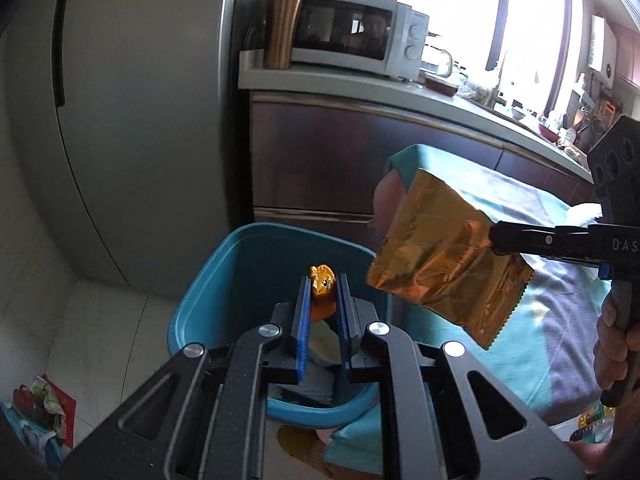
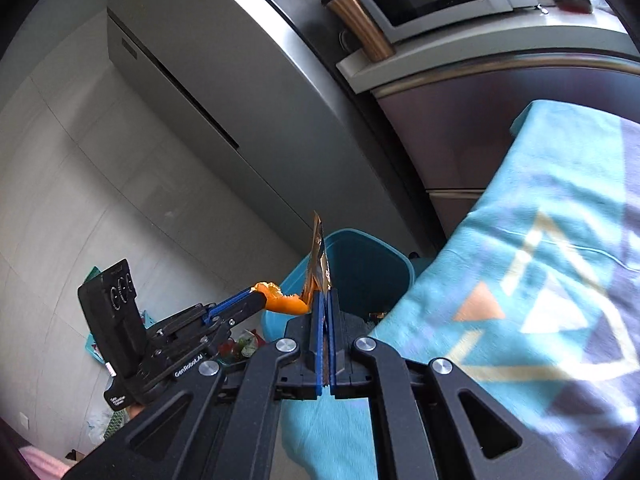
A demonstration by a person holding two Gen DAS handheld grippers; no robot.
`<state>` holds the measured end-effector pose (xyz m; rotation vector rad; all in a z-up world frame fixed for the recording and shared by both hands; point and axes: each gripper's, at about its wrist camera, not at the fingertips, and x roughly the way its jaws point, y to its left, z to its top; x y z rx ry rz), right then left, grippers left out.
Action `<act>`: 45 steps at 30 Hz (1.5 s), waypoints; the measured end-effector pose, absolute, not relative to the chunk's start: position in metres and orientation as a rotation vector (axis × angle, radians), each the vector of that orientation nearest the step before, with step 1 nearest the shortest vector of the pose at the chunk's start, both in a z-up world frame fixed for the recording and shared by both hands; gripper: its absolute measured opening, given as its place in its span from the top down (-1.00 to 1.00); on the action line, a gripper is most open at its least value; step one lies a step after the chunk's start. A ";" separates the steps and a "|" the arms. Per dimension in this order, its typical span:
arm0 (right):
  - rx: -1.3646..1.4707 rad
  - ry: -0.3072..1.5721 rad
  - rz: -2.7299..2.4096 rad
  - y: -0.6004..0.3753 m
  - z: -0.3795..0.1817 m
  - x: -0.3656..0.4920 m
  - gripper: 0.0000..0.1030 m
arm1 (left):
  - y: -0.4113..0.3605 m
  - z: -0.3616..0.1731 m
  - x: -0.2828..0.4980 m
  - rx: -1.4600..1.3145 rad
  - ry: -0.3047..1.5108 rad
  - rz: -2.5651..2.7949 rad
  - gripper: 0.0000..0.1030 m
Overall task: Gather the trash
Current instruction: 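Carry the orange peel and gold wrapper over the blue bin, then open the left tool over the bin while the right tool releases the gold wrapper, then grasp the green-printed wrapper with the left tool while the right tool grasps the white tissue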
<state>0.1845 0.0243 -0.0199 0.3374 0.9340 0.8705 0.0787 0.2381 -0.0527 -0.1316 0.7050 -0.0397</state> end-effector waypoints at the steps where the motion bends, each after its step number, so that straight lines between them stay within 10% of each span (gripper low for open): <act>1: 0.331 0.948 0.869 0.031 -0.023 0.188 0.98 | 0.241 -0.056 0.082 -0.136 0.712 -0.034 0.76; 22: 0.291 1.102 0.808 0.089 -0.067 0.214 0.74 | 0.255 -0.104 0.122 -0.182 0.809 0.028 0.69; 45: 0.245 0.815 0.760 -0.055 0.016 0.126 0.40 | 0.145 -0.035 0.070 -0.065 0.611 -0.300 0.43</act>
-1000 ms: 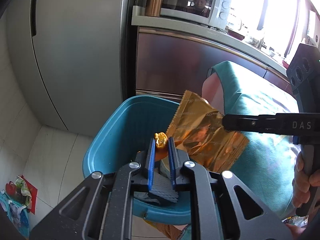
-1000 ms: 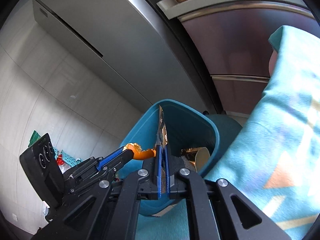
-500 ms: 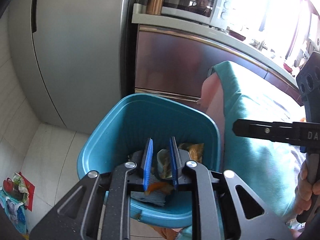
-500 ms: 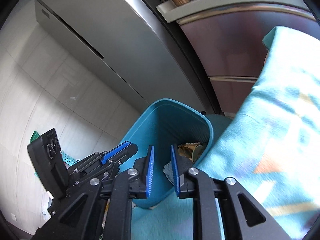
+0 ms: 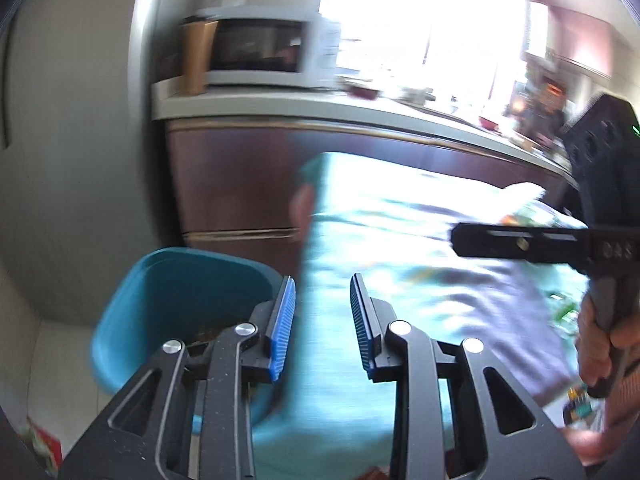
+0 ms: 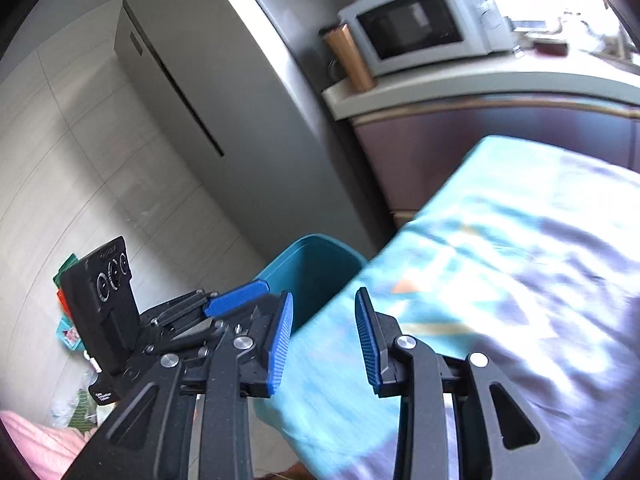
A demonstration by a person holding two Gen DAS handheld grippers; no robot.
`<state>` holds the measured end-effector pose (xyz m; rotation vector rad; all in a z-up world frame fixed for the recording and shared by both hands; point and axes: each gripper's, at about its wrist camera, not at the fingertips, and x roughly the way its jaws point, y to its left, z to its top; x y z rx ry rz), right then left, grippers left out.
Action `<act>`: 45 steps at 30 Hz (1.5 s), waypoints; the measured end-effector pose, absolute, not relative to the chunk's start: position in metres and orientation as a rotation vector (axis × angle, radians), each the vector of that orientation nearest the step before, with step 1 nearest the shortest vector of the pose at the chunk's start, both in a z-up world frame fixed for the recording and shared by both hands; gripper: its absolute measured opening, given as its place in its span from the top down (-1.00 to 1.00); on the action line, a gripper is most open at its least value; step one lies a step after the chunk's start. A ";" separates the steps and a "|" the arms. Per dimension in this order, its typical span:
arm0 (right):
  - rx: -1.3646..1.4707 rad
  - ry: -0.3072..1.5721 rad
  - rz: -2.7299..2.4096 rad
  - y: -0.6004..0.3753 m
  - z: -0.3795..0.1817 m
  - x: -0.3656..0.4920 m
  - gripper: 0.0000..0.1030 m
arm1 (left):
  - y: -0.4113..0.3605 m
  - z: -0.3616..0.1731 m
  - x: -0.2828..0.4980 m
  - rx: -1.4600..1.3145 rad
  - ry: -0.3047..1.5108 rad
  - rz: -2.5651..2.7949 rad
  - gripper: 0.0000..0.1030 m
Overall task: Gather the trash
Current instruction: 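Grasp the green-printed wrapper with the left tool while the right tool grasps the white tissue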
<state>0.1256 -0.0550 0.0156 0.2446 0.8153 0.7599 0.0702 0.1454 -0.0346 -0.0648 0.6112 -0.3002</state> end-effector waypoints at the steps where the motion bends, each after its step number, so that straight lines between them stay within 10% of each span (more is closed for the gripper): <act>1: 0.246 0.802 0.739 -0.066 0.019 0.121 0.40 | 0.133 -0.033 0.068 -0.056 0.608 -0.340 0.40; 21: 0.432 0.703 0.296 -0.272 0.000 0.068 0.37 | -0.080 -0.058 0.043 0.044 0.755 -0.877 0.04; 45: 0.364 0.828 0.221 -0.254 -0.047 0.125 0.16 | -0.126 -0.084 0.060 0.068 0.877 -0.916 -0.05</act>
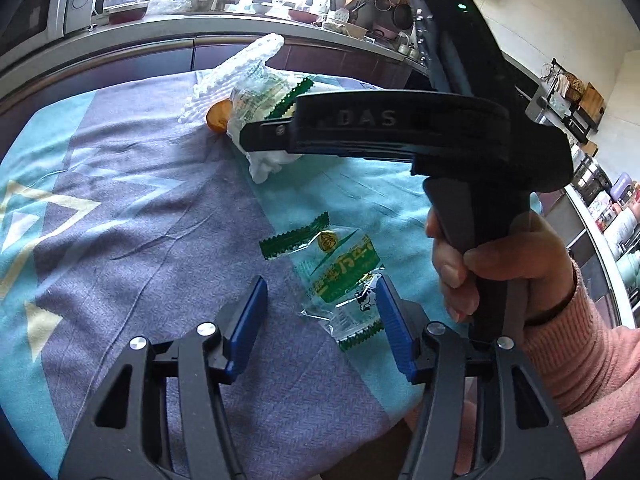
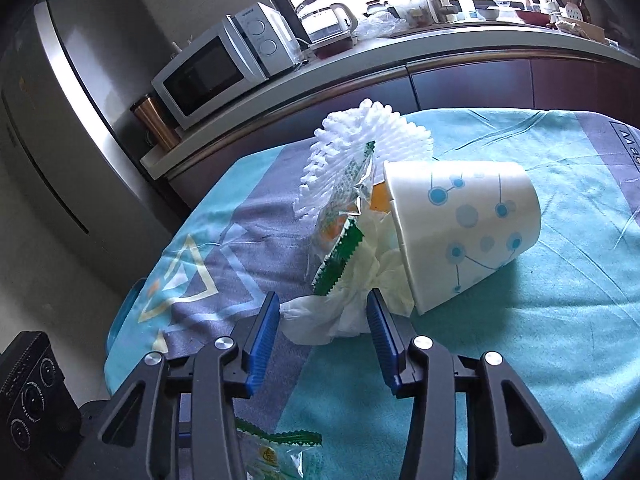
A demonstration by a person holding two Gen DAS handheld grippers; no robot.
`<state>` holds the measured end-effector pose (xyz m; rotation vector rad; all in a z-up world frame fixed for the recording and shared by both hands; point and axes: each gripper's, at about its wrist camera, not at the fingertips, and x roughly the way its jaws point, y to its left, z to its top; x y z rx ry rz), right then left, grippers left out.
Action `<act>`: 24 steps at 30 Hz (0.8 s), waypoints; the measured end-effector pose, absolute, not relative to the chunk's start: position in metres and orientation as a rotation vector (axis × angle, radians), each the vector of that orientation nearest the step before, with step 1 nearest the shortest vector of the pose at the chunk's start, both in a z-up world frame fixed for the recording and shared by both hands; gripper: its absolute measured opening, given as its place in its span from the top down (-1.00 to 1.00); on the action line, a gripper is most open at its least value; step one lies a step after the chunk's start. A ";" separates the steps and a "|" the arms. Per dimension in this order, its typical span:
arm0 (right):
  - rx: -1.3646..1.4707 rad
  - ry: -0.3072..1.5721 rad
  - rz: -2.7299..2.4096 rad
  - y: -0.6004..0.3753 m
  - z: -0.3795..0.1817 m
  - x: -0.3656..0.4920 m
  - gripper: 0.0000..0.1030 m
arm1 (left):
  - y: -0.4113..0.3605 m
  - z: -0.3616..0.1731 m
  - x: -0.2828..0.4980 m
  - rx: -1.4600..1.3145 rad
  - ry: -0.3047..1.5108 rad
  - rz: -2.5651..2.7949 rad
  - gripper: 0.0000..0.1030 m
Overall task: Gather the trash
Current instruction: 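Grasp the green-printed wrapper with the left tool while the right tool grasps the white tissue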
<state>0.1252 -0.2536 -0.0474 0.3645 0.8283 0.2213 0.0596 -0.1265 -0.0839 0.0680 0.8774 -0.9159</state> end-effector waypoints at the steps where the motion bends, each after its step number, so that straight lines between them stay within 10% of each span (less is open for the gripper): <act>1: 0.366 0.839 0.218 -0.253 -0.050 0.127 0.18 | -0.126 -0.084 0.060 0.063 0.881 -0.919 0.03; 7: 0.382 0.865 0.225 -0.259 -0.058 0.124 0.80 | -0.122 -0.082 0.062 0.047 0.869 -0.930 0.40; 24: 0.437 0.778 0.408 -0.262 -0.019 0.081 0.85 | -0.095 -0.072 0.061 -0.010 0.836 -0.904 0.62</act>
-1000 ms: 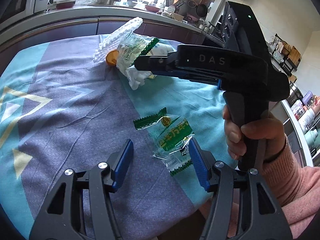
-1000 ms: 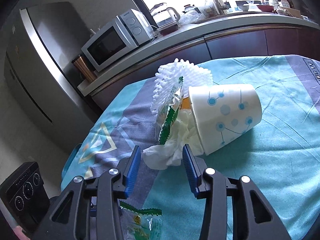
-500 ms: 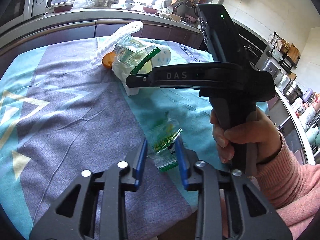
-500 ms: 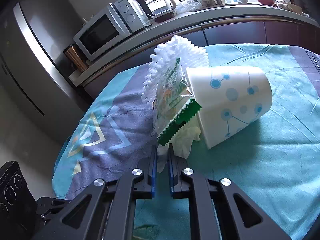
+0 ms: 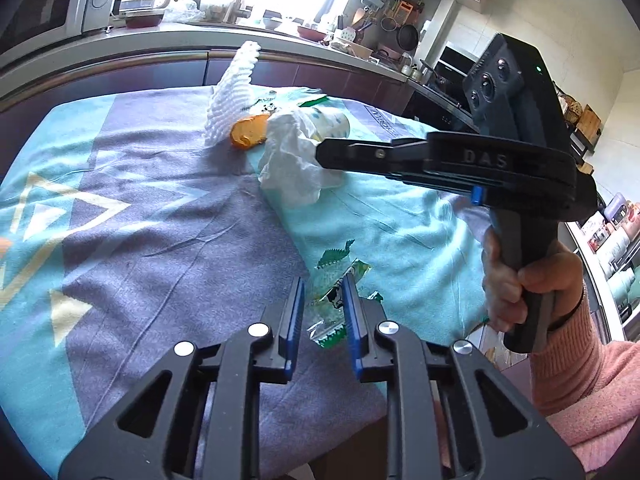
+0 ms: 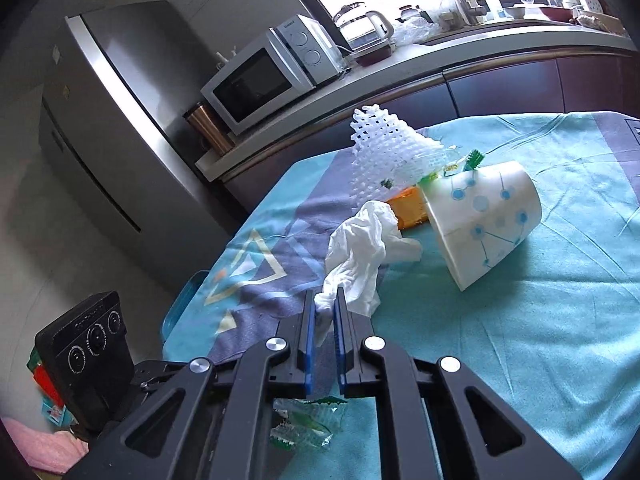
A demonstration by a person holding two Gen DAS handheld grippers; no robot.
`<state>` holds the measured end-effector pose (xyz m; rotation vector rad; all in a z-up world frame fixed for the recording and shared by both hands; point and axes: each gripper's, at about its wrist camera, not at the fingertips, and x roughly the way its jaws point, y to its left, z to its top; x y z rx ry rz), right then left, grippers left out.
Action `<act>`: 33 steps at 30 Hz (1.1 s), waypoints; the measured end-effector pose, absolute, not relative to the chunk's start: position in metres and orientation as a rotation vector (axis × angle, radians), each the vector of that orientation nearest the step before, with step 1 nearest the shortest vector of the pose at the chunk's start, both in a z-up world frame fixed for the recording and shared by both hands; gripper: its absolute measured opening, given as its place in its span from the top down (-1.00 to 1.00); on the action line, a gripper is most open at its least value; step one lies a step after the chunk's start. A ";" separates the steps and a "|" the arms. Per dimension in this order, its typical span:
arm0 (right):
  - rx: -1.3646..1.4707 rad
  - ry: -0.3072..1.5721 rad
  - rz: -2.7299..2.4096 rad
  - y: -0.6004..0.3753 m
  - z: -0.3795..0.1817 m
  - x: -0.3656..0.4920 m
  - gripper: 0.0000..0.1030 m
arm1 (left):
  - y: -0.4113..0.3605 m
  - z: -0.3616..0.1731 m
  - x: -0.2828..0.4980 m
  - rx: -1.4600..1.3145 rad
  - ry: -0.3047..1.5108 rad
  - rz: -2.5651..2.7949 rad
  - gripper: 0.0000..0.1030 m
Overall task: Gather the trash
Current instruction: 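Grasp the green-printed wrapper with the left tool while the right tool grasps the white tissue, then carry the green wrapper and white tissue over the blue bin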
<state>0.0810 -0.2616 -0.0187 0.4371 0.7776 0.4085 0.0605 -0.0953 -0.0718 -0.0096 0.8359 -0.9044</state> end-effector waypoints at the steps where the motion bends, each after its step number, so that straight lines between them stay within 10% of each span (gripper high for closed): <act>1: 0.439 0.778 0.421 -0.260 -0.018 0.080 0.85 | -0.092 -0.072 0.059 -0.012 0.833 -0.897 0.62; 33: 0.349 0.748 0.617 -0.184 0.001 0.086 0.85 | 0.032 -0.039 0.048 -0.099 0.734 -0.614 0.63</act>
